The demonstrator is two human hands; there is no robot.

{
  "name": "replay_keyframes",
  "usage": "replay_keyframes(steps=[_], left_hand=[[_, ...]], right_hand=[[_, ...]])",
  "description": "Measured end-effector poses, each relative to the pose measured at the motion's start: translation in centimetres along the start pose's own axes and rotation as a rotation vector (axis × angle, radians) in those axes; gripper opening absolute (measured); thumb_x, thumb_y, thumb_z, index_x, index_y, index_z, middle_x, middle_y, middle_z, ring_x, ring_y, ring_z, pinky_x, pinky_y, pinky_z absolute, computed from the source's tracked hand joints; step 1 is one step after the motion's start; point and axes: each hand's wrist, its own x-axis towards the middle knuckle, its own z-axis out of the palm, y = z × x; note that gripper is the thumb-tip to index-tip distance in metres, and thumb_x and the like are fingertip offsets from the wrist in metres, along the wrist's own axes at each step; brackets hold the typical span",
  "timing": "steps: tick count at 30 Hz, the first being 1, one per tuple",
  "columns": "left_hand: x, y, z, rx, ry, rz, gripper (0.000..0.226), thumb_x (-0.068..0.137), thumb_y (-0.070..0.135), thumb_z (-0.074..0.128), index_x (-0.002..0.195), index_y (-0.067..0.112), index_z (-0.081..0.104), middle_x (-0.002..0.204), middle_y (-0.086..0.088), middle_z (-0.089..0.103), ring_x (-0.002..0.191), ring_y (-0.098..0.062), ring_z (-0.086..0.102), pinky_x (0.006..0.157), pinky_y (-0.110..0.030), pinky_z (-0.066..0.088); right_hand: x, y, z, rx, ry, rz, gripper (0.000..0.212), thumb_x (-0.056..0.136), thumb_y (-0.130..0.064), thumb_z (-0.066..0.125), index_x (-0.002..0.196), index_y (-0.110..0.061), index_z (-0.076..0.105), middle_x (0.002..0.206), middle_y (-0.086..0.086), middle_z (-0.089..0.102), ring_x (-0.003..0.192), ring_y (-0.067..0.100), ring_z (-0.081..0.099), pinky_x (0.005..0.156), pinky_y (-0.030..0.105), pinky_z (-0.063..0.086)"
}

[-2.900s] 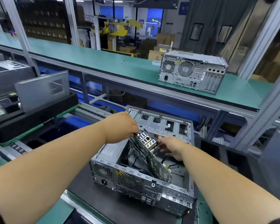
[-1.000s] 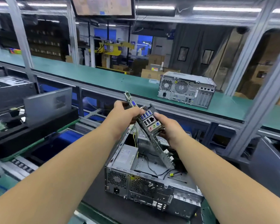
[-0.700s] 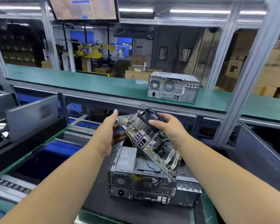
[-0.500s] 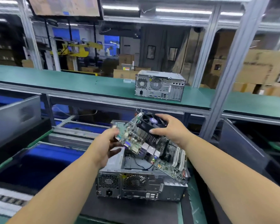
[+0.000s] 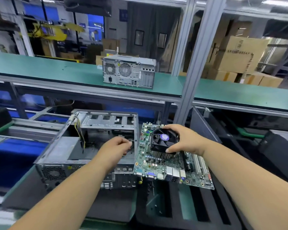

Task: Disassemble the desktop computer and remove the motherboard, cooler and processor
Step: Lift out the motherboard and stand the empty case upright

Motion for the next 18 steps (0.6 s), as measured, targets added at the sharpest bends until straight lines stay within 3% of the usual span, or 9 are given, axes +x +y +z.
replay_keyframes(steps=[2,5,8,12,14,18], left_hand=[[-0.2,0.1,2.2,0.043,0.008,0.015,0.011,0.092,0.037,0.060,0.090,0.028,0.067,0.094,0.006,0.069,0.089,-0.015,0.064,0.078,-0.035,0.052],[-0.8,0.1,4.8,0.084,0.034,0.044,0.006,0.090,0.033,0.063,0.085,0.033,0.067,0.089,0.011,0.069,0.085,-0.012,0.064,0.066,-0.028,0.049],[-1.3,0.1,6.7,0.084,0.058,0.059,0.009,0.089,0.027,0.064,0.083,0.033,0.067,0.086,0.008,0.069,0.081,-0.015,0.064,0.063,-0.026,0.049],[-1.9,-0.1,8.2,0.126,0.094,0.067,0.010,0.089,0.025,0.063,0.084,0.032,0.067,0.082,0.009,0.068,0.067,-0.003,0.059,0.052,-0.013,0.044],[-2.0,-0.3,8.7,0.151,0.099,0.073,0.011,0.089,0.023,0.063,0.085,0.032,0.067,0.083,0.009,0.067,0.072,-0.007,0.060,0.057,-0.018,0.044],[-2.2,-0.5,9.5,0.194,0.094,0.084,0.013,0.090,0.021,0.061,0.086,0.032,0.067,0.084,0.010,0.064,0.076,-0.007,0.058,0.065,-0.020,0.043]], right_hand=[[-1.1,1.9,-0.3,0.020,-0.015,0.004,0.088,0.066,-0.032,0.088,0.141,-0.038,0.042,0.140,-0.018,0.040,0.126,0.003,0.041,0.097,0.017,0.032],[-2.4,4.2,-0.4,0.040,-0.033,0.003,0.088,0.066,-0.031,0.088,0.141,-0.037,0.042,0.141,-0.017,0.040,0.128,0.005,0.041,0.101,0.021,0.033],[-3.3,6.2,0.1,0.045,-0.057,0.003,0.089,0.066,-0.030,0.088,0.141,-0.038,0.041,0.141,-0.019,0.040,0.127,0.003,0.040,0.098,0.019,0.032],[-4.0,8.6,1.6,0.029,-0.104,0.001,0.088,0.066,-0.029,0.089,0.140,-0.037,0.041,0.137,-0.018,0.041,0.123,0.003,0.042,0.091,0.008,0.030],[-4.2,9.6,2.6,0.008,-0.124,-0.001,0.088,0.065,-0.031,0.089,0.138,-0.037,0.040,0.132,-0.020,0.041,0.119,0.002,0.042,0.086,0.001,0.027],[-4.2,11.4,4.7,-0.011,-0.171,0.021,0.091,0.063,-0.038,0.087,0.139,-0.040,0.038,0.129,-0.022,0.038,0.118,0.001,0.040,0.095,0.015,0.030]])
